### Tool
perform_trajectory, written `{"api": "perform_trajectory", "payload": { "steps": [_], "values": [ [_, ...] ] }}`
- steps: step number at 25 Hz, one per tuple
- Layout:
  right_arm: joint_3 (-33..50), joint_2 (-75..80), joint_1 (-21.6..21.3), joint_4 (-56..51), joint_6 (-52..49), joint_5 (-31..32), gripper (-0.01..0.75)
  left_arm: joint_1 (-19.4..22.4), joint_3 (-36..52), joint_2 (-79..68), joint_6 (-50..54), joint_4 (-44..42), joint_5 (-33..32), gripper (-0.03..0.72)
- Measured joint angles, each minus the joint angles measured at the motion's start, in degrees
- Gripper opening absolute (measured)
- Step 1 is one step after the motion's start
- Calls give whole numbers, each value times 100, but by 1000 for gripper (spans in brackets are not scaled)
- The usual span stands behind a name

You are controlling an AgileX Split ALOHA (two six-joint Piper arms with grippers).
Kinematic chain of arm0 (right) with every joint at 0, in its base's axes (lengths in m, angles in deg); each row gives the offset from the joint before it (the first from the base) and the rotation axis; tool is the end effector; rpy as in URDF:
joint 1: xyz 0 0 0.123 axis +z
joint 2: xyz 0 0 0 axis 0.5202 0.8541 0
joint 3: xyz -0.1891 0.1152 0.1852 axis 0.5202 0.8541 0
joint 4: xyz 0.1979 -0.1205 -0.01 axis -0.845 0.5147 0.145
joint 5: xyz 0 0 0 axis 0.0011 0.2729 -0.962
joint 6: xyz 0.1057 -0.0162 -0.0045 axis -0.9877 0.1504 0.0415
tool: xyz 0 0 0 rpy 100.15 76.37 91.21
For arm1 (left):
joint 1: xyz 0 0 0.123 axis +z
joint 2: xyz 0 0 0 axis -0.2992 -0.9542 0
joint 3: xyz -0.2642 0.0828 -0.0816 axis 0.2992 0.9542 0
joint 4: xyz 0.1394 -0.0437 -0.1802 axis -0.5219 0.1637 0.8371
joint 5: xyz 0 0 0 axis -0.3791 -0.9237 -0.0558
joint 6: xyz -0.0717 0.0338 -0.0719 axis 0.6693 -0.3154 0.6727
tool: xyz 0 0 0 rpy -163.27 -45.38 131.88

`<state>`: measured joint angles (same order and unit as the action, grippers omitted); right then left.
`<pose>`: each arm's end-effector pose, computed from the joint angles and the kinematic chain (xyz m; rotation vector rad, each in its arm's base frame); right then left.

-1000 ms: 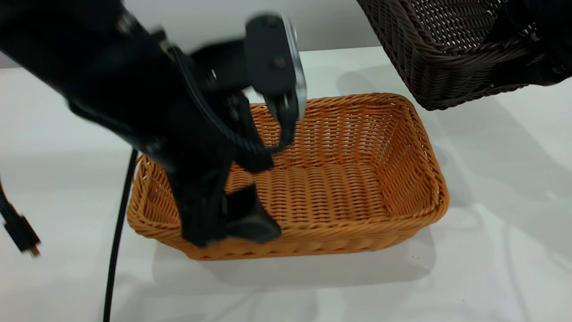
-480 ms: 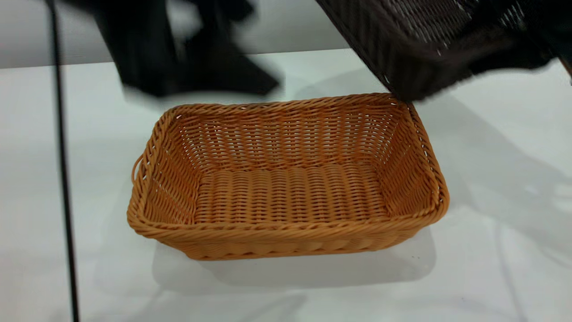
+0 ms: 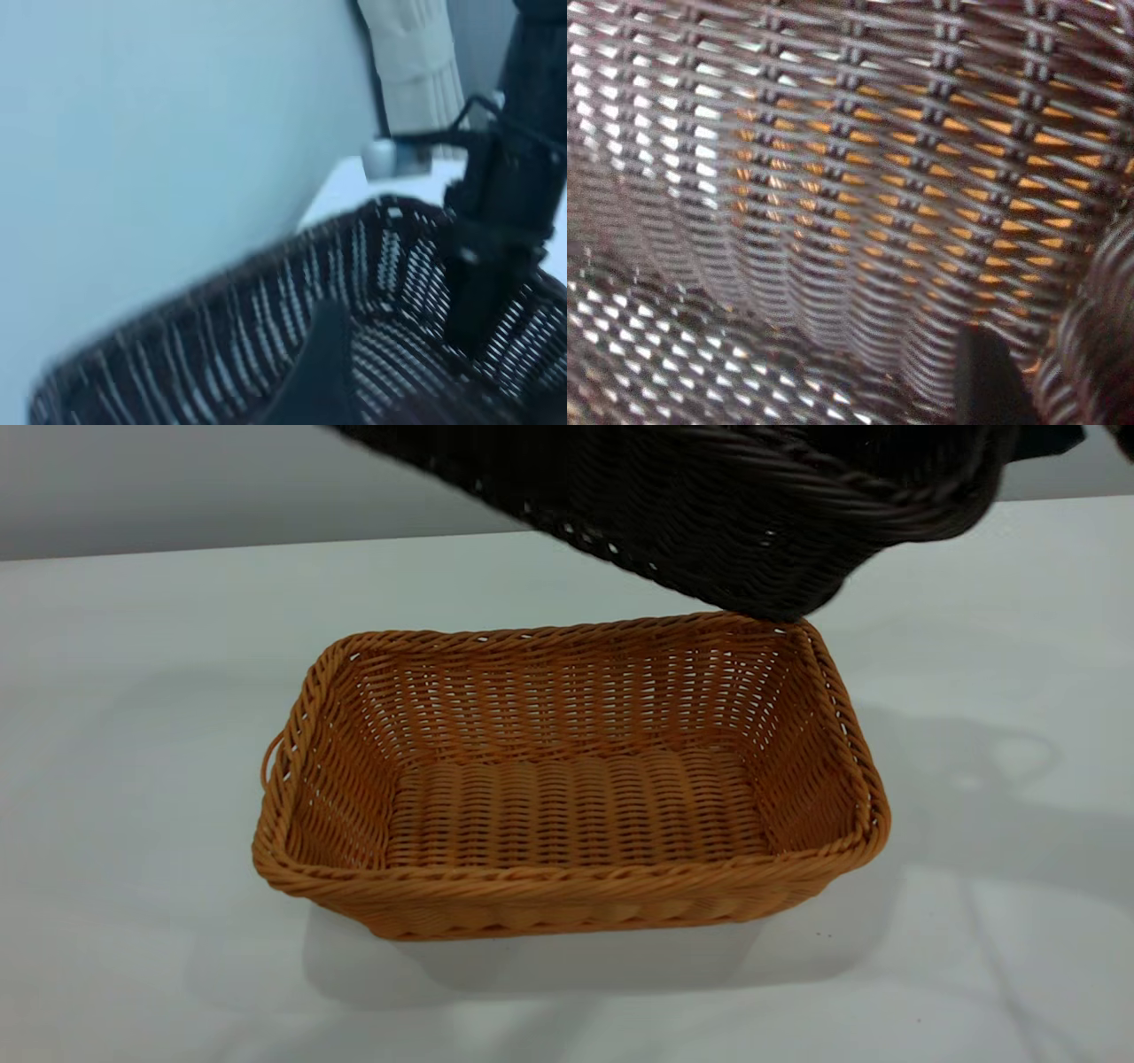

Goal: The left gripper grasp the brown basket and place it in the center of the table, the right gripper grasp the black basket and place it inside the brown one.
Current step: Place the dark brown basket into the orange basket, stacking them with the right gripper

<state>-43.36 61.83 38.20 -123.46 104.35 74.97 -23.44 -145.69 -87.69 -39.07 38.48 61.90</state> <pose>0.2992 0.0979 0.2417 0.0725 2.7373 0.9543 0.1689 -0.1707 0.3977 1.1382 1.4418 -0.3167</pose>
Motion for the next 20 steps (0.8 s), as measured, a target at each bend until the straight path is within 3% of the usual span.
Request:
{"api": "perform_trajectory", "payload": {
  "steps": [9,13,20],
  "values": [
    [-617,308,7,1312,130,1201,298,0,-130,-5,0,13,43,595],
    [-636,571,106,1276,270,1225,298,0,-130,-5,0,13,50,581],
    [-982,1211,710,1344,536,1287,298,0,-130,-5,-6,13,68,577]
  ]
}}
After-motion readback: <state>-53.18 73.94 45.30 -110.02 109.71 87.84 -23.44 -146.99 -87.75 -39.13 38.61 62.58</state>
